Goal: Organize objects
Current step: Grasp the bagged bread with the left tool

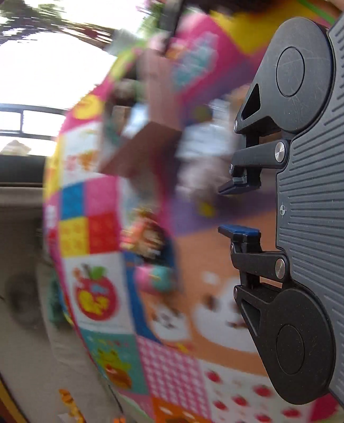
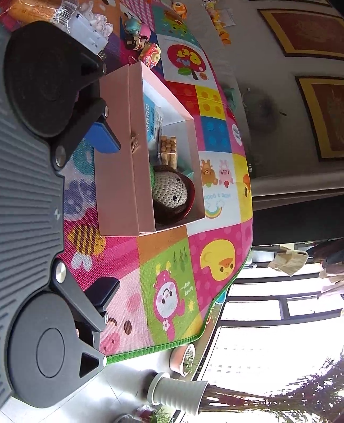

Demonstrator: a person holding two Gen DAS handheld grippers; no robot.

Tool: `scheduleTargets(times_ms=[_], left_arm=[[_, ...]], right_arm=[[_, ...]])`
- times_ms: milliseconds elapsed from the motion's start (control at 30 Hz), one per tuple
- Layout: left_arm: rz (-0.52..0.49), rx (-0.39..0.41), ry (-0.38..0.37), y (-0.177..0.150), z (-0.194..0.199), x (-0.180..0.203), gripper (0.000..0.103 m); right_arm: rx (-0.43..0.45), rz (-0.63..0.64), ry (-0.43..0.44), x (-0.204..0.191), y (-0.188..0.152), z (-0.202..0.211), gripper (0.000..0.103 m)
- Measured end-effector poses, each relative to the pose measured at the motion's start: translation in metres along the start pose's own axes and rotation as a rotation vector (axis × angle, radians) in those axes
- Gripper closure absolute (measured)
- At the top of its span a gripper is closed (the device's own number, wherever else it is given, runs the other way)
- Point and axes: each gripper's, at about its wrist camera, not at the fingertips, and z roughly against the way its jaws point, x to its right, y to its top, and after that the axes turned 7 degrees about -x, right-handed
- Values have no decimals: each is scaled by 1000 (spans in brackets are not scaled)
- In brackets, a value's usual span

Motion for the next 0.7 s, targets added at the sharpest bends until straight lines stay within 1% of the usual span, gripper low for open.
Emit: scheduleTargets(times_ms=[33, 100, 133, 233, 300, 333, 400, 433, 467, 500, 567, 600, 667, 700], left_arm=[[-8, -28, 11, -7, -4, 1, 75], [-3, -75, 13, -18, -14, 4, 74], [3, -46, 22, -23, -16, 6, 74], [33, -44, -1, -17, -22, 7, 73], [45, -43, -29, -16, -25, 8, 59], [29, -44, -35, -15, -27, 13, 56], [-18, -50, -32, -13, -30, 22, 40], [-37, -50, -33, -14, -32, 26, 36], [-43, -48, -41, -14, -33, 28, 29], [-39, -49, -55, -14, -34, 29, 26], [-3, -49, -86, -13, -33, 21, 27], [44, -48, -102, -12, -30, 14, 32], [156, -28, -137, -12, -18, -2, 33], [193, -12, -178, -12, -8, -7, 33]], right_arm=[[2, -1, 1, 0, 0, 0, 0], [-6, -5, 3, 1, 1, -1, 0], [-14, -9, 2, 2, 1, -2, 0], [-25, -31, 4, 6, 1, -4, 0], [-27, -42, 6, 8, 2, -4, 0], [-31, -45, 7, 8, 2, -5, 0], [-41, -51, 10, 9, 2, -7, 0], [-45, -54, 11, 9, 2, -8, 0], [-49, -58, 11, 10, 2, -9, 0], [-52, -62, 11, 10, 2, -10, 0], [-54, -70, 10, 11, 2, -10, 0], [-52, -74, 10, 12, 2, -10, 0], [-47, -78, 11, 13, 2, -9, 0], [-46, -79, 12, 13, 2, -8, 0]])
